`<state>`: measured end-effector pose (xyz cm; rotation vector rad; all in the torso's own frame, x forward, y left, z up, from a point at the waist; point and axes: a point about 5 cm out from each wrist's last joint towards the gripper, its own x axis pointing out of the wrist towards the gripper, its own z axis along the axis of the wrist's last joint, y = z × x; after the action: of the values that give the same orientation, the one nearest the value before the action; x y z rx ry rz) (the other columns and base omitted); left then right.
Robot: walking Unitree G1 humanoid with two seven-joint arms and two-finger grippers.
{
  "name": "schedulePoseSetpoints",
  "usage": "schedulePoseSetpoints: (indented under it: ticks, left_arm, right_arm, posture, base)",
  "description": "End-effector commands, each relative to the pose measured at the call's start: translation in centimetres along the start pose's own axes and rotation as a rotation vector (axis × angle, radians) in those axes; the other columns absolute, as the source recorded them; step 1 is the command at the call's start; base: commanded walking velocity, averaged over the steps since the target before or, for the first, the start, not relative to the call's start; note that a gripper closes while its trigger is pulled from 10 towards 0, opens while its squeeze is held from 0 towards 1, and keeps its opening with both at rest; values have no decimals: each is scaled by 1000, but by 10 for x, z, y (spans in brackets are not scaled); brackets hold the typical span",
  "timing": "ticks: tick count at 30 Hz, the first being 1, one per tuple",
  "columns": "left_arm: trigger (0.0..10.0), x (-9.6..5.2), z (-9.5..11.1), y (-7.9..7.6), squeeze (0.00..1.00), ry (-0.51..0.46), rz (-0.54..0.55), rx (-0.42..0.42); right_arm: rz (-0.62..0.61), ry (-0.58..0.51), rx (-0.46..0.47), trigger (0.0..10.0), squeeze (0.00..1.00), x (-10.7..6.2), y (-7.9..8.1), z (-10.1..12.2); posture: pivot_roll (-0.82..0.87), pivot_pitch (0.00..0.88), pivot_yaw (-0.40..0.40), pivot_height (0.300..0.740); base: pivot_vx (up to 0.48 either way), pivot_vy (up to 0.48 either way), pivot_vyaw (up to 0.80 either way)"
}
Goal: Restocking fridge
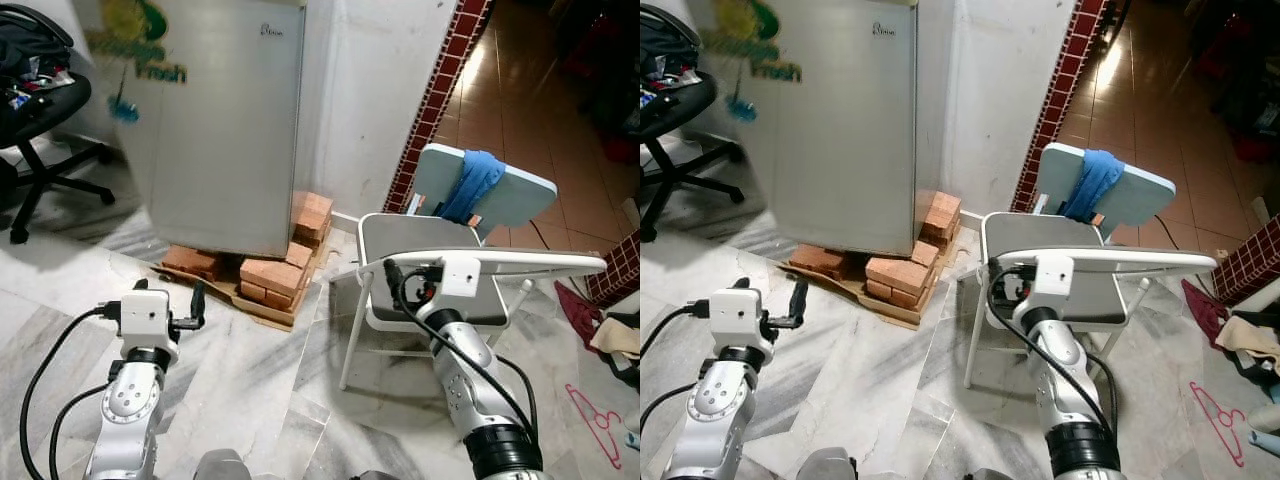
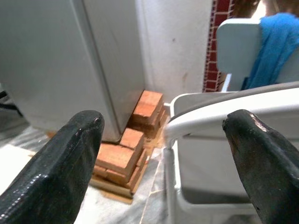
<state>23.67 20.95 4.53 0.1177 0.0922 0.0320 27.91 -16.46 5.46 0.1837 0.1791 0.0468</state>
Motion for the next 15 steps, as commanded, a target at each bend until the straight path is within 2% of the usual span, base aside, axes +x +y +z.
schedulePoseSetpoints:
  ticks: [1,7,11,15]
  left_arm:
    - [10000,3,5,0,0,-20,-6,-7]
    - [10000,5,5,0,0,-20,-13,-3]
    - [10000,7,6,0,0,-25,-14,-2]
    - [10000,9,7,0,0,-28,-15,0]
  right_arm:
    - [-5,-45,-6,10000,0,-4,-3,5]
    - [-16,-47,-15,10000,0,-7,-2,0]
    - [-30,-41,-69,10000,0,-5,-1,0]
    - [-39,-44,-82,10000,0,-5,0,-1]
  posture:
    - [106,0,-69,740]
    - [104,0,-65,740]
    - [106,0,-63,740]
    - [109,0,-63,740]
  base:
    - [0,0,0]
    - [0,0,0]
    - [0,0,0]
    - [0,0,0]
